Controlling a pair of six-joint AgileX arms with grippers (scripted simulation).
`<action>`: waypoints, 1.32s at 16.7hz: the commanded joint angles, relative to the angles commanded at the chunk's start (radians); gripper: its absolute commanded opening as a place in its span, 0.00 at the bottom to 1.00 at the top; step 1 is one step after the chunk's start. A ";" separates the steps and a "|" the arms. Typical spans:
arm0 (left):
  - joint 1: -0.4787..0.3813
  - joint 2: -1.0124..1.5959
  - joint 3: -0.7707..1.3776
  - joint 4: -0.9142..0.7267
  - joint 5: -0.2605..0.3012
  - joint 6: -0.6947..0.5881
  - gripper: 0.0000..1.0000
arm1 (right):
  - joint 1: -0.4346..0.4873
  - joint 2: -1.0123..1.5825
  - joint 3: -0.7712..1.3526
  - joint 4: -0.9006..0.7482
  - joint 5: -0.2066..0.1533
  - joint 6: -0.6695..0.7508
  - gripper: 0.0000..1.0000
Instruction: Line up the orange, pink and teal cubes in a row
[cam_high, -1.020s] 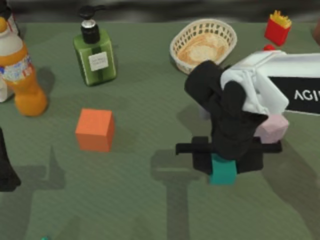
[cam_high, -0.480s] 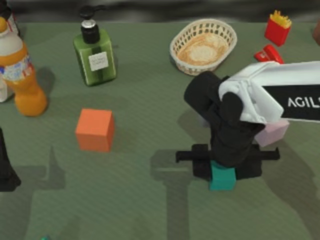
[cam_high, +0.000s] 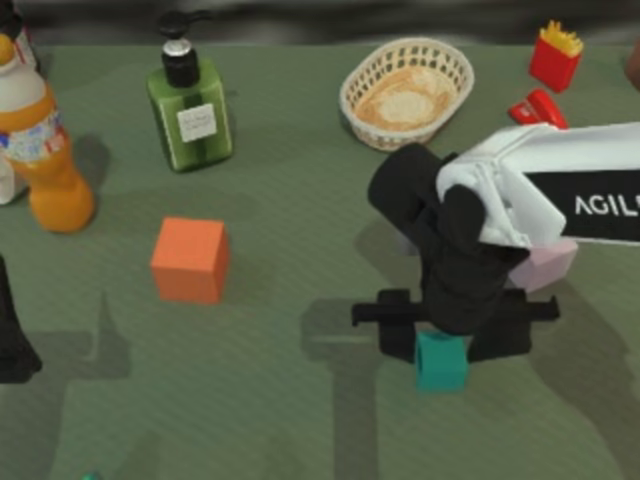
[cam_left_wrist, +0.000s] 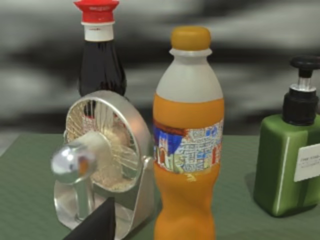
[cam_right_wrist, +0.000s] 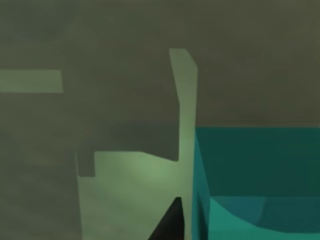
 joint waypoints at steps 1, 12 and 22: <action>0.000 0.000 0.000 0.000 0.000 0.000 1.00 | 0.000 0.000 0.000 0.000 0.000 0.000 0.90; 0.000 0.000 0.000 0.000 0.000 0.000 1.00 | -0.001 -0.002 0.003 -0.003 0.000 0.000 1.00; 0.000 0.000 0.000 0.000 0.000 0.000 1.00 | 0.010 -0.103 0.154 -0.256 -0.001 0.000 1.00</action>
